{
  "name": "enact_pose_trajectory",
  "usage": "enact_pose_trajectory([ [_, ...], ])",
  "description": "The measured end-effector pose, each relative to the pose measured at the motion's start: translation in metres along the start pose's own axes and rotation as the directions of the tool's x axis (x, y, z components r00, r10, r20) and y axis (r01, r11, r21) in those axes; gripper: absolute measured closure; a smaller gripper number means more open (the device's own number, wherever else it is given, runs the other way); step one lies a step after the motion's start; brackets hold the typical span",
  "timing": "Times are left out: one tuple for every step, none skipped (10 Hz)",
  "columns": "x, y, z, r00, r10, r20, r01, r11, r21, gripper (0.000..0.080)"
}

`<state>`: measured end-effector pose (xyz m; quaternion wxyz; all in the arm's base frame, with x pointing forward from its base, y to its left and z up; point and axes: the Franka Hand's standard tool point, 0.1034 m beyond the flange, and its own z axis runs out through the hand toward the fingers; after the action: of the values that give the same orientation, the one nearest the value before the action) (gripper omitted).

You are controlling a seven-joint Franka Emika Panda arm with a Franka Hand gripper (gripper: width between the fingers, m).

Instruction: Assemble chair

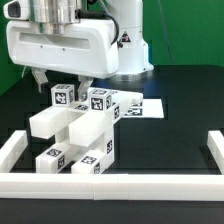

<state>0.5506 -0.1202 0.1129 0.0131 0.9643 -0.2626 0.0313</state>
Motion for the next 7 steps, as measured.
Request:
enact_pose_trajectory([
  [-0.0001, -0.0003, 0.0001, 0.999, 0.038, 0.000, -0.038, 0.999, 0.002, 0.0348],
  [-0.0003, -0.0004, 0.0004, 0.988, 0.152, 0.001, -0.152, 0.988, 0.001, 0.0520],
  [-0.0003, -0.0004, 0.0004, 0.976, 0.216, 0.001, -0.216, 0.976, 0.001, 0.0517],
  [-0.0004, -0.0008, 0.0006, 0.953, 0.304, 0.002, -0.304, 0.953, 0.003, 0.0517],
  [-0.0006, -0.0015, 0.0007, 0.915, 0.402, 0.004, -0.402, 0.915, 0.007, 0.0517],
  [-0.0004, -0.0013, 0.0009, 0.883, 0.469, 0.005, -0.469, 0.883, 0.008, 0.0517],
  [0.0004, -0.0004, 0.0010, 0.818, 0.576, 0.008, -0.576, 0.818, 0.012, 0.0517],
])
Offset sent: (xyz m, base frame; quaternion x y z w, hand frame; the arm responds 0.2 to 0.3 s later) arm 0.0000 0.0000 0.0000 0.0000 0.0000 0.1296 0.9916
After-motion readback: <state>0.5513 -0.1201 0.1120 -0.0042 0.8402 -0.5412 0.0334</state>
